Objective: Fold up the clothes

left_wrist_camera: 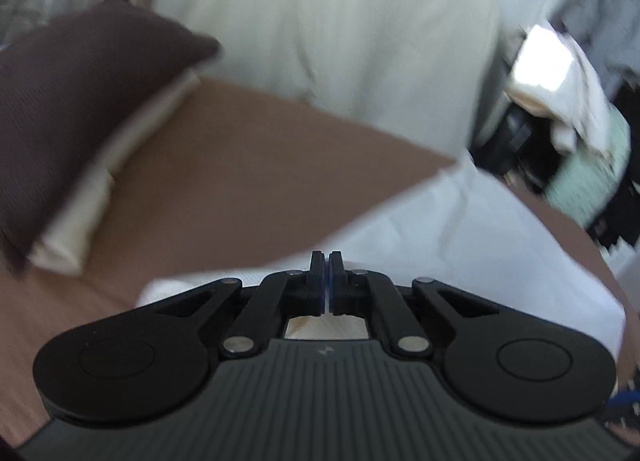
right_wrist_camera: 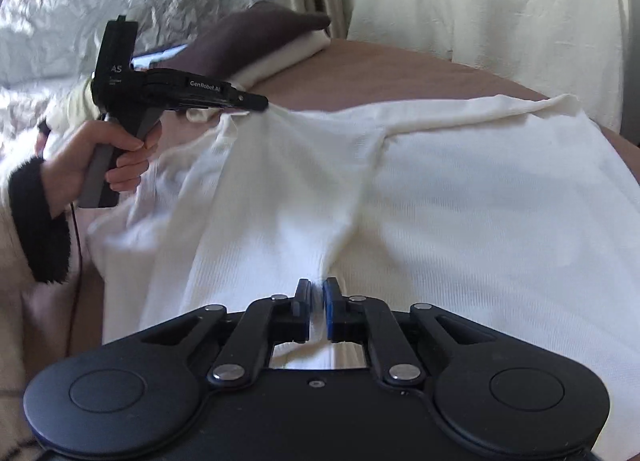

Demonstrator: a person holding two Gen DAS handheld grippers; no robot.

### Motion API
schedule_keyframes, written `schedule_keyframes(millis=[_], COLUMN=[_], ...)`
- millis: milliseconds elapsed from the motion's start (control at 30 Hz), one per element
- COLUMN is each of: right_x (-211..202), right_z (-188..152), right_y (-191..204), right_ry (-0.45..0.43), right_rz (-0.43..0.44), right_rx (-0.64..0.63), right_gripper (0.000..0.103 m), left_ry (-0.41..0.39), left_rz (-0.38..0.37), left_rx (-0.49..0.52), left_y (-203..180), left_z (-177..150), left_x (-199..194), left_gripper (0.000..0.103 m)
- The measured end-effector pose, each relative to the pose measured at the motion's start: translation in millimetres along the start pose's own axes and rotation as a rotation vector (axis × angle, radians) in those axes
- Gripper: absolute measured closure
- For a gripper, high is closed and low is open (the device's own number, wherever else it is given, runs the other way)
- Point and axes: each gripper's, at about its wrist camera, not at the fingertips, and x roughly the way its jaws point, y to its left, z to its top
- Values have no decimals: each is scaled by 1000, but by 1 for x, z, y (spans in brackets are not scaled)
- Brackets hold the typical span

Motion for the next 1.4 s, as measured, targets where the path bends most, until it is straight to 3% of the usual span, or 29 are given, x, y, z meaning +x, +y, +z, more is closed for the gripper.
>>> schedule_keyframes(millis=[33,167,267,300,400,467,533,767,800,833,933,1000,1100,1267,1400], right_x=[0,13,27,31,35,37,39,48,51,53,39,13,-16,10,5], right_z=[4,12,10,9,5,3,1,-19,-25,-30,-33,-28,-28,-65,-74], right_y=[-3,-16,-23,-25,-25,-23,-22,-11,-5,3,32,51,61,48,36], right_ry=[4,29,52,55,54,53,54,93,95,84,-16,-109,-163,10,-36], right_rz=[15,28,37,40,49,62,68,100,89,76,-11,-55,-107,-294,-238], right_rx=[21,104,151,161,185,195,203,226,200,160,16,-2,66,157,299], right_gripper=[90,68,68,68,67,65,64,62,66,85,87,88,88,88,84], left_ry=[-22,-121,-187,-182,-15,-3,12,222,246,256,251,258,316,351,353], left_rz=[18,145,249,284,261,196,127,105,108,118,132,134,172,161,151], left_rx=[-15,-8,5,19,-8,-80,-123,-116,-115,-119,-153,-183,-206,-271,-310], left_y=[6,29,48,53,72,82,84,59,55,53,45,43,44,63,69], left_z=[10,48,71,77,87,77,58,-19,-25,-30,-48,-63,-90,-99,-98], left_x=[1,14,29,37,58,44,22,-28,-35,-42,-69,-87,-104,-117,-118], left_gripper=[102,103,103,103,101,100,93,69,68,68,68,66,66,62,62])
